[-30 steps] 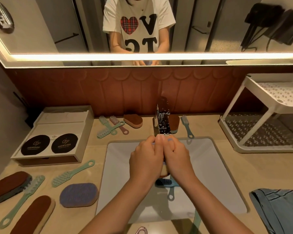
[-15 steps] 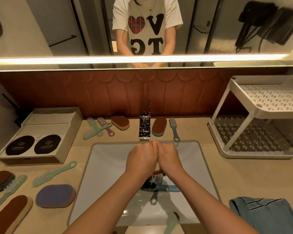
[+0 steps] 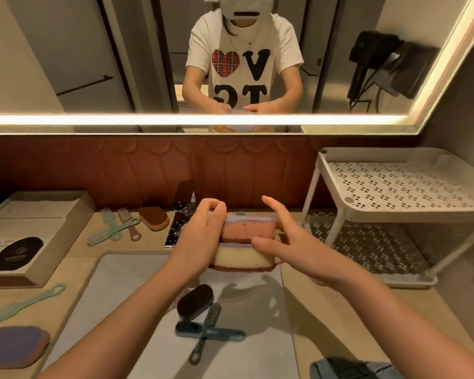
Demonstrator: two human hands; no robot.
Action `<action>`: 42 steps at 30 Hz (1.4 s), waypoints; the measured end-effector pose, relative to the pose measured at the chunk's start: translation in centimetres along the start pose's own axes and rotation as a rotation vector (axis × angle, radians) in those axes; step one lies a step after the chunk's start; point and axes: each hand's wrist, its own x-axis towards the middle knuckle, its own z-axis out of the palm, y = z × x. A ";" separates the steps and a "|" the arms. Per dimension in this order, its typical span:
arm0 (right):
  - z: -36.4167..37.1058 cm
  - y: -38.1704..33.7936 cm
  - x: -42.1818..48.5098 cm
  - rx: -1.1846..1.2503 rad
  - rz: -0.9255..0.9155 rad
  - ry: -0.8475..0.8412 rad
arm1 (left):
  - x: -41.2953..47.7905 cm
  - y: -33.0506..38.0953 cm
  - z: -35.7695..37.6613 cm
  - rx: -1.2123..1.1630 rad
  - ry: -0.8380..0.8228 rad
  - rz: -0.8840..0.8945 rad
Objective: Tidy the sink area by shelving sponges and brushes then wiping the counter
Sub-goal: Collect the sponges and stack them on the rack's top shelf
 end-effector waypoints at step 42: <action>-25.9 6.3 5.4 0.068 0.091 0.831 | 13.9 13.6 19.5 0.379 -0.094 0.091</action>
